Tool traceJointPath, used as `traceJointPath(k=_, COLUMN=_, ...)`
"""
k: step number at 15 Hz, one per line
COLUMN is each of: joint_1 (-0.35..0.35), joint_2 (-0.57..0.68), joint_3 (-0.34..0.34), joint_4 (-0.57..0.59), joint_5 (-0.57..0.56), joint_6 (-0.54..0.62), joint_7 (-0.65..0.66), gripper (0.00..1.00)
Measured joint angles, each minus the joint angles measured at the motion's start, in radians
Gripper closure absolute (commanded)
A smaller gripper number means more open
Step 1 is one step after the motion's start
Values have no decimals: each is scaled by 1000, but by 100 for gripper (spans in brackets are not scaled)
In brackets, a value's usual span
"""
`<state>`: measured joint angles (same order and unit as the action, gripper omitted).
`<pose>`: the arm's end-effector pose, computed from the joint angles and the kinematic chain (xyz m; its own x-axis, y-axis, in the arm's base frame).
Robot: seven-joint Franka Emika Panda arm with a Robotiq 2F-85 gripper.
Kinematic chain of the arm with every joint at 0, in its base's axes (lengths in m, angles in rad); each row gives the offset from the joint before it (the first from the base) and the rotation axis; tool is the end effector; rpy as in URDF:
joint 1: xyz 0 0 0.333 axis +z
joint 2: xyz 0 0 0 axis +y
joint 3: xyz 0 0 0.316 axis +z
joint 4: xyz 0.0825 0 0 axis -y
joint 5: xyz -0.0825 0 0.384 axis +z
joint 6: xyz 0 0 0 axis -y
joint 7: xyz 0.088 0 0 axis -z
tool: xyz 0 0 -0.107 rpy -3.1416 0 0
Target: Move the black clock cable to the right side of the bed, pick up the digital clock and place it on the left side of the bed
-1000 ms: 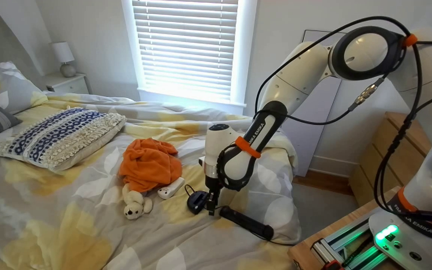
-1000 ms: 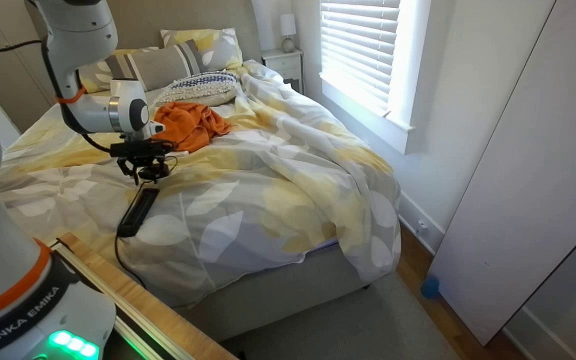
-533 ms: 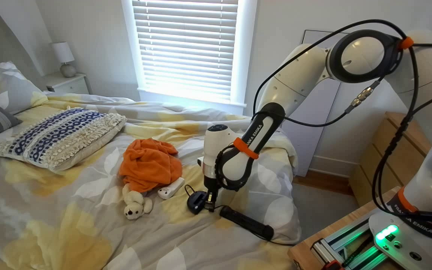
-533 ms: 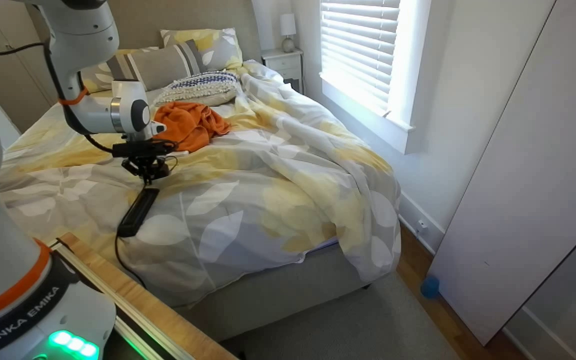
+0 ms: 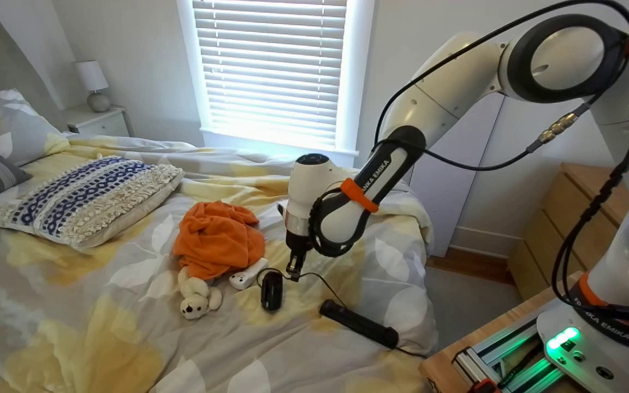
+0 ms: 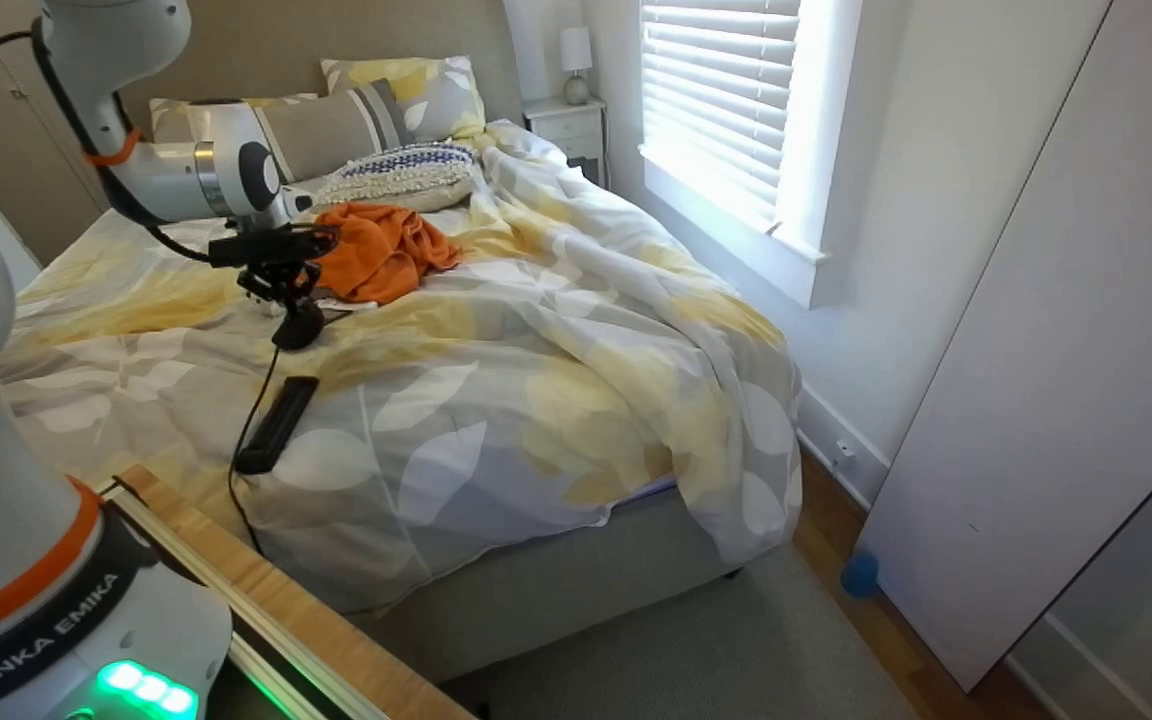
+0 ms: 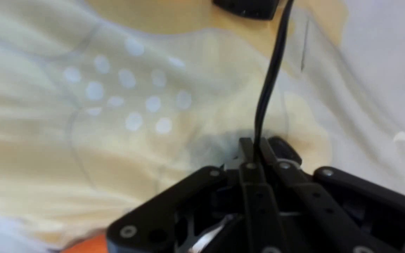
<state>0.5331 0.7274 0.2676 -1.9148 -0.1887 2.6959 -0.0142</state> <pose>0.4350 0.4508 0.1297 0.6142 0.7836 0.0936 0.7892 -0.6089 -0.0800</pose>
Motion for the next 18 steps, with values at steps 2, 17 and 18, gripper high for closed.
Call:
traceJointPath(k=2, joint_1=36, joint_2=-73, joint_3=-55, joint_4=-8, joint_5=-26, joint_6=1, joint_7=80, gripper=99)
traceJointPath(k=17, joint_1=69, joint_2=-205, joint_3=-256, joint_4=9, joint_5=-140, joint_6=34, joint_7=290, gripper=99)
traceJointPath(k=18, joint_1=69, joint_2=-217, joint_3=-295, joint_4=26, joint_5=-164, joint_6=34, joint_7=311, gripper=99)
